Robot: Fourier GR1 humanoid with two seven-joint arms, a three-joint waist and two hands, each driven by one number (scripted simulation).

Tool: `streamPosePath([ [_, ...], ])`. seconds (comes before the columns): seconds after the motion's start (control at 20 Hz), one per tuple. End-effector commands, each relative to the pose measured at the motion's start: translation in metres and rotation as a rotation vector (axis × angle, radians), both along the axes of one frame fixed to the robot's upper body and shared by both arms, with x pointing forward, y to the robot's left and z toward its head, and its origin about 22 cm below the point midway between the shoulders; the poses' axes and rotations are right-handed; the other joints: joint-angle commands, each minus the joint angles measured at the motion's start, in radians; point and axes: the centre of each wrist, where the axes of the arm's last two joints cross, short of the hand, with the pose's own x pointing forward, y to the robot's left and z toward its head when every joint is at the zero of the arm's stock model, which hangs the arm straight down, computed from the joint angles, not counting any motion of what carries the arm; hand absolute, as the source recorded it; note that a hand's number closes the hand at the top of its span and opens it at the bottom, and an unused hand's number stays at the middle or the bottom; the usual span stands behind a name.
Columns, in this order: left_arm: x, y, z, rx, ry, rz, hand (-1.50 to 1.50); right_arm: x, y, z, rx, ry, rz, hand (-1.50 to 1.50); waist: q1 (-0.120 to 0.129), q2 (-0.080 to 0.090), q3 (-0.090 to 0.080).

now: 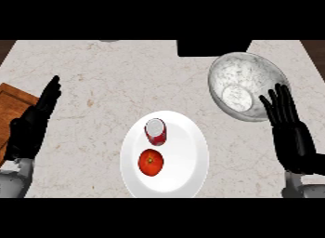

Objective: Pick the can from the plate and place it in the bowl

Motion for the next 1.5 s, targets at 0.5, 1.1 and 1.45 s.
streamPosePath([
  [0.5, 0.001, -0.056, -0.016, -0.273, -0.011, -0.076, 0.0, -0.015, 0.147, -0.025, -0.291, 0.026, -0.378, -1.5, 0.021, -0.006, -0.007],
  [1.1, 0.003, -0.058, -0.031, -0.296, 0.001, -0.07, 0.0, -0.029, 0.196, -0.032, -0.459, -0.041, -0.492, -1.5, 0.0, -0.011, -0.013],
  [1.45, 0.001, -0.058, -0.032, -0.286, -0.002, -0.068, 0.0, -0.016, 0.203, 0.009, -0.511, 0.181, -0.435, -1.5, 0.004, -0.013, -0.011],
])
